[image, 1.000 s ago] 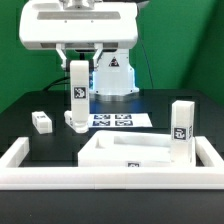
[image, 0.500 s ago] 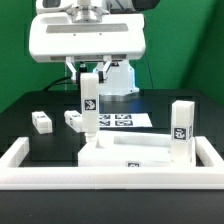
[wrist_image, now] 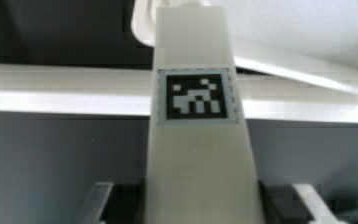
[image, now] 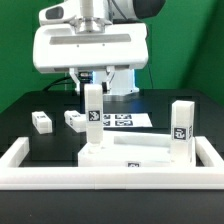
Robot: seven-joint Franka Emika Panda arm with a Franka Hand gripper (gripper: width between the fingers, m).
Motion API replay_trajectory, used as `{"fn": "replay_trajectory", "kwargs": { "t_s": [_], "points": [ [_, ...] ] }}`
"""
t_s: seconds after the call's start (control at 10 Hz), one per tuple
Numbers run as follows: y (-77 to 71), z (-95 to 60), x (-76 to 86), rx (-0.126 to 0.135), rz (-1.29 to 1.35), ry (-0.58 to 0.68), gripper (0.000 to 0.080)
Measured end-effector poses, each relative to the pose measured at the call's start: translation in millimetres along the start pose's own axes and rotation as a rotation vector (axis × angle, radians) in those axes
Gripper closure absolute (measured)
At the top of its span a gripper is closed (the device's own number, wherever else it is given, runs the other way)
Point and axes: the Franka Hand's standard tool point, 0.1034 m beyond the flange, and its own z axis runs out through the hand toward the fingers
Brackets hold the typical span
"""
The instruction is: Assemble desk
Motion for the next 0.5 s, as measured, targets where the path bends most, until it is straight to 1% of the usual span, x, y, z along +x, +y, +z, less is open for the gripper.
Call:
{"fn": "replay_trajectory", "kwargs": {
  "t_s": [0.2,0.4,0.5],
  "points": [
    [0.2,0.6,0.7,-0.001,0.000,0.003,0.0509],
    [1.9,1.3,1.2,-0.008,-0.002,0.014,0.0509],
    [3.2,1.9,-1.6,-0.008,-0.005,0.009,0.0509]
  ]
}}
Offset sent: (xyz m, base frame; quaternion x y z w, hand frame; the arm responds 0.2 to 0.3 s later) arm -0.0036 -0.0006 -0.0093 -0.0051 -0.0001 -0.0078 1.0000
